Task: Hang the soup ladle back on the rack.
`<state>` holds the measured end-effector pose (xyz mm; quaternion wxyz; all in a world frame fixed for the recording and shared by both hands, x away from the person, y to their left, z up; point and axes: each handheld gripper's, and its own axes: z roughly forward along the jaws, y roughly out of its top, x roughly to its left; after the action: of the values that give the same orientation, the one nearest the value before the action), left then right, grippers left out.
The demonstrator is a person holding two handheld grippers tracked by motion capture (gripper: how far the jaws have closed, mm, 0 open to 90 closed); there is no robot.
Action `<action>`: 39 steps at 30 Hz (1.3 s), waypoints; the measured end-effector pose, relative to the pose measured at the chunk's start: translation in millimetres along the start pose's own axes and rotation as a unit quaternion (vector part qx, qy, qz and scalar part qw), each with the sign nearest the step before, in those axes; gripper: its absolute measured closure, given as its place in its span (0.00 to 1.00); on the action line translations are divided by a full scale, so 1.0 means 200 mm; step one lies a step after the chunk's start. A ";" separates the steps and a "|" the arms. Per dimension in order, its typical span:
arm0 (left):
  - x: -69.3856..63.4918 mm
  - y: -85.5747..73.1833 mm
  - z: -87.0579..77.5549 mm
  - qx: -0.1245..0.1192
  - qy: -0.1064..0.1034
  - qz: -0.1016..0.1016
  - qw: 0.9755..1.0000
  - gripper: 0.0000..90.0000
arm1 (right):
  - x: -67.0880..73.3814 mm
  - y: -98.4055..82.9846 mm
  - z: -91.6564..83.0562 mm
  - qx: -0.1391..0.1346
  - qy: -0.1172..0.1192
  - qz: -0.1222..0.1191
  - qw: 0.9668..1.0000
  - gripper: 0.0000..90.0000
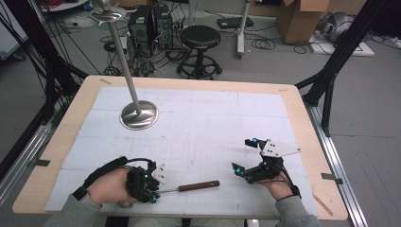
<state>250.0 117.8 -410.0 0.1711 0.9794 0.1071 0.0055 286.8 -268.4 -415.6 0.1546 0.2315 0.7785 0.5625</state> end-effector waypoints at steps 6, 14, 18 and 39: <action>0.00 -0.01 -0.01 0.008 0.000 0.014 1.000 0.84 | 0.00 0.00 0.00 0.000 0.000 -0.001 1.000 0.01; 0.00 -0.02 -0.01 0.005 -0.001 0.012 1.000 0.93 | 0.00 0.00 0.00 0.001 0.001 -0.001 1.000 0.01; 0.00 -0.02 -0.01 -0.001 0.000 0.006 1.000 0.93 | 0.00 0.00 0.00 0.001 0.001 0.001 1.000 0.01; 0.01 -0.06 -0.10 -0.047 0.020 -0.006 0.999 0.93 | 0.00 0.00 -0.01 -0.004 -0.001 0.002 1.000 0.01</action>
<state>247.9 135.3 -395.0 0.2151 0.9692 0.1158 0.0294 286.7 -270.2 -414.8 0.1553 0.2323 0.7756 0.5660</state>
